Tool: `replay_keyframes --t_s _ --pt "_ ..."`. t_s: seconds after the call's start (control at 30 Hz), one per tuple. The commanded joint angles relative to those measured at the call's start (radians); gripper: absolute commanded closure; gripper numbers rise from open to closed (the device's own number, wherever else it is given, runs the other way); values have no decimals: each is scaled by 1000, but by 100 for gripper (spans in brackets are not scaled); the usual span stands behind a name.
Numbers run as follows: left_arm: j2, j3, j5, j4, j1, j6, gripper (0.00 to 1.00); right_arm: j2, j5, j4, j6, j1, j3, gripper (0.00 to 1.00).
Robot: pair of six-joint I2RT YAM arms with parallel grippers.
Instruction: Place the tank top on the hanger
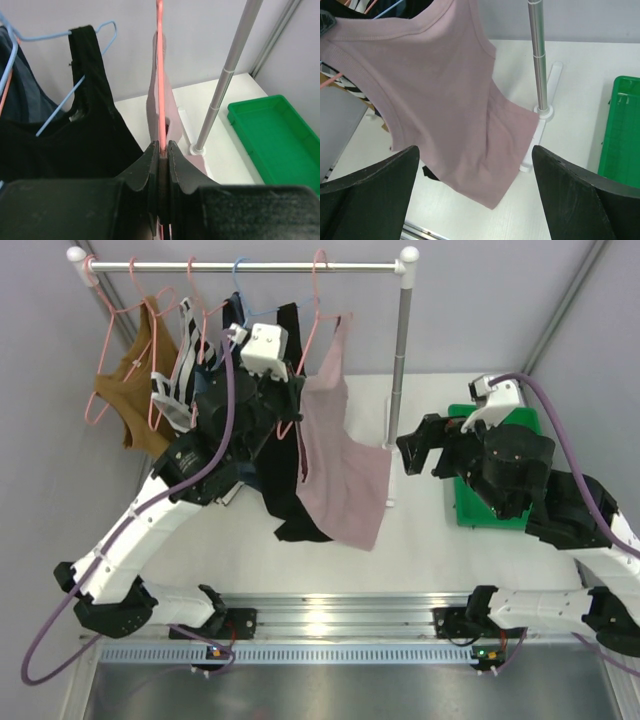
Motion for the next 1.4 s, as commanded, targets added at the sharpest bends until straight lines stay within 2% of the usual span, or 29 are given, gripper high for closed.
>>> replay_keyframes --t_s 0.0,0.23,0.63,0.77,0.9,0.93,1.07,1.37 --pt "44 135 97 68 47 19 100 -10 12 -3 -19 -5 41 6" --pt "124 204 176 61 144 -19 100 -11 12 -3 -20 -3 33 6" --pt "50 -59 218 149 178 -101 100 -21 -4 12 -6 -3 -16 6" --pt "29 -96 207 137 182 -113 100 -24 -10 20 1 -3 -33 6" --pt "4 -128 199 135 184 -117 86 -24 -14 26 3 -3 -47 6" --pt "1 -139 199 132 186 -117 78 -21 -14 28 1 -5 -47 5" --pt "-17 -154 199 132 184 -116 64 -22 -19 31 1 -3 -56 5" --pt "-98 -162 190 77 184 -96 54 -34 -33 46 7 -5 -96 4"
